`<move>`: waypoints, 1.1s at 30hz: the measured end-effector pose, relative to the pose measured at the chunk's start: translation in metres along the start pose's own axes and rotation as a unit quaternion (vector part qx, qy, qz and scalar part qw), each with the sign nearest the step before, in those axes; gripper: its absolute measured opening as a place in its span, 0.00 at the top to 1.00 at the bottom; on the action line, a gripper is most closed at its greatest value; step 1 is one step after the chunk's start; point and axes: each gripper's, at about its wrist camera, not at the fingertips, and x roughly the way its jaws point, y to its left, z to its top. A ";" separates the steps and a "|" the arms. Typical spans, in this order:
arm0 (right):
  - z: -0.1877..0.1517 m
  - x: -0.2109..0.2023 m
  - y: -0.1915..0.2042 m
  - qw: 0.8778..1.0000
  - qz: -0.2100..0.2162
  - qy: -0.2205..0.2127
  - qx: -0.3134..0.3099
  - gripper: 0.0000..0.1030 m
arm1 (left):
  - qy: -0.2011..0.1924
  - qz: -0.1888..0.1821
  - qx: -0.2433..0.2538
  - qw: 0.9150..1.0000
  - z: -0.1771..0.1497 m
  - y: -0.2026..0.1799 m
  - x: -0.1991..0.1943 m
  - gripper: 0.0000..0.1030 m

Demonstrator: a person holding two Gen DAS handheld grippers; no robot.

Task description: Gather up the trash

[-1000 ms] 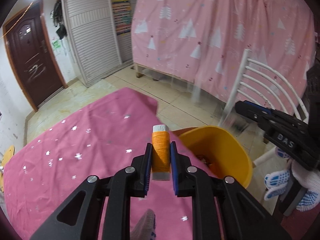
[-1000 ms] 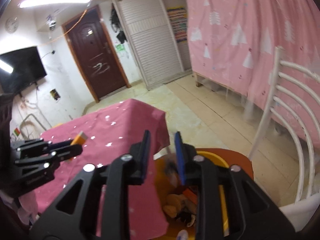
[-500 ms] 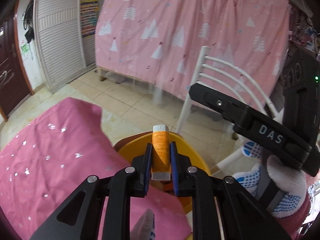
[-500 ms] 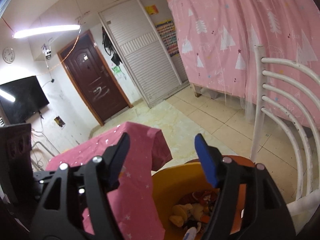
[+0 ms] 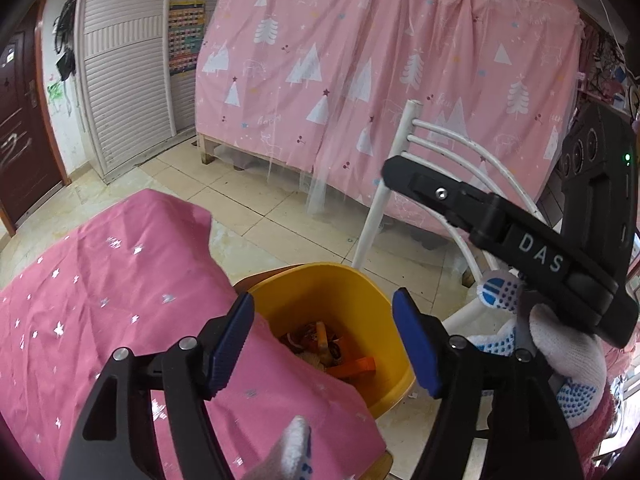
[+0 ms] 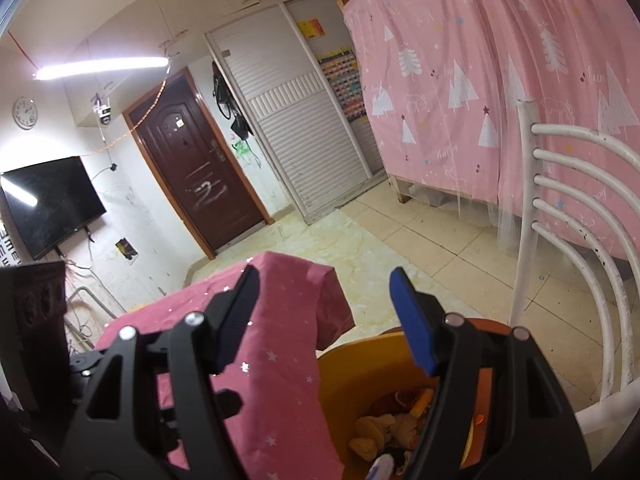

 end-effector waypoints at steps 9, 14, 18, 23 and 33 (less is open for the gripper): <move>-0.011 0.004 0.043 0.998 0.050 -0.015 -0.035 0.06 | -0.041 0.078 -0.060 0.994 -0.022 0.055 -0.043 0.34; -0.022 0.008 0.082 0.993 0.100 -0.013 -0.063 0.06 | -0.071 0.149 -0.091 0.982 -0.036 0.087 -0.073 0.31; -0.032 0.012 0.110 0.989 0.123 -0.003 -0.086 0.06 | -0.084 0.183 -0.107 0.974 -0.042 0.109 -0.094 0.30; -0.044 0.019 0.141 0.982 0.146 0.010 -0.116 0.06 | -0.098 0.212 -0.133 0.963 -0.053 0.137 -0.118 0.27; -0.060 0.034 0.184 0.972 0.174 0.034 -0.152 0.06 | -0.119 0.275 -0.182 0.936 -0.082 0.187 -0.160 0.20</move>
